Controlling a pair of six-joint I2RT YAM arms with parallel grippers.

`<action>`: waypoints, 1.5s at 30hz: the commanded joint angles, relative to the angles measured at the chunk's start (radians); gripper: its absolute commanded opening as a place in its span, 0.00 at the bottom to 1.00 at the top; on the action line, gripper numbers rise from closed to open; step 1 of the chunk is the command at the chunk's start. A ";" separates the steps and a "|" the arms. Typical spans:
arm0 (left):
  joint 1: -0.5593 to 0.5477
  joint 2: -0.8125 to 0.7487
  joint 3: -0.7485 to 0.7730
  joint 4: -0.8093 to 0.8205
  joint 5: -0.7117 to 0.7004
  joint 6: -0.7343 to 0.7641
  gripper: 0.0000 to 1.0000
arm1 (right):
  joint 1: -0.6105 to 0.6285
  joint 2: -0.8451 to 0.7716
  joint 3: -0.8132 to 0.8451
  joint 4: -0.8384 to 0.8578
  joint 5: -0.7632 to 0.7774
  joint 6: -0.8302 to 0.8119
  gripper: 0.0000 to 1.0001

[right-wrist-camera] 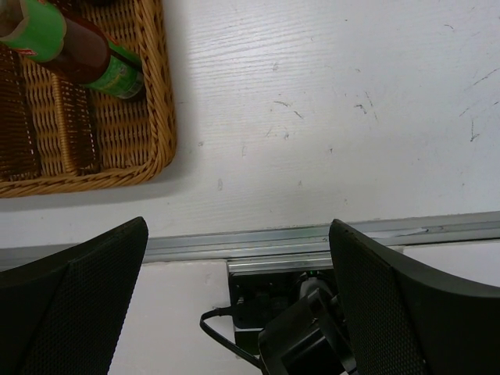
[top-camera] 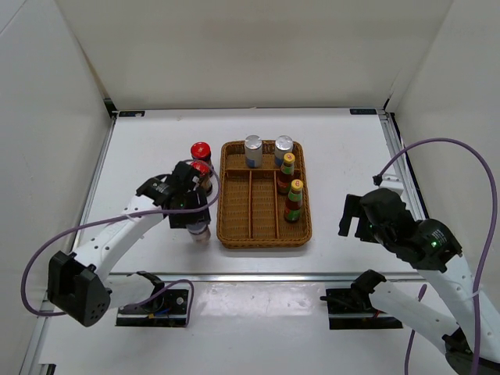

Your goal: Organize the condiment bottles

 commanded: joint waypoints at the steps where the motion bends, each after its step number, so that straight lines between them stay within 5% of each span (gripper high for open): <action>1: -0.038 -0.012 0.208 -0.075 -0.021 -0.036 0.11 | 0.000 -0.011 -0.006 0.038 -0.010 0.000 1.00; 8: -0.170 0.107 0.537 -0.092 -0.070 -0.093 0.11 | 0.000 -0.011 -0.006 0.047 -0.028 -0.009 1.00; 19: -0.301 0.662 1.004 -0.035 -0.141 -0.044 0.11 | 0.000 -0.040 -0.015 0.047 -0.028 -0.018 1.00; 32: -0.256 0.954 1.131 -0.012 -0.132 -0.030 0.11 | 0.000 -0.031 -0.015 0.056 -0.056 -0.037 1.00; 34: -0.256 0.955 1.131 -0.012 -0.132 -0.030 0.17 | 0.000 -0.031 -0.015 0.056 -0.065 -0.037 1.00; 36: -0.256 0.955 1.109 -0.012 -0.141 -0.039 0.33 | 0.000 -0.020 -0.015 0.065 -0.074 -0.046 1.00; 37: -0.256 0.955 1.108 -0.012 -0.141 -0.039 0.54 | 0.000 -0.020 -0.015 0.065 -0.074 -0.046 1.00; 39: -0.256 0.900 1.079 -0.012 -0.141 -0.039 0.77 | 0.000 -0.011 -0.015 0.065 -0.074 -0.046 1.00; 40: -0.256 0.875 1.070 -0.012 -0.152 -0.039 1.00 | 0.000 -0.011 -0.025 0.065 -0.074 -0.046 1.00; 45: -0.267 0.613 0.965 -0.012 -0.237 -0.009 1.00 | 0.000 -0.011 -0.025 0.065 -0.083 -0.055 1.00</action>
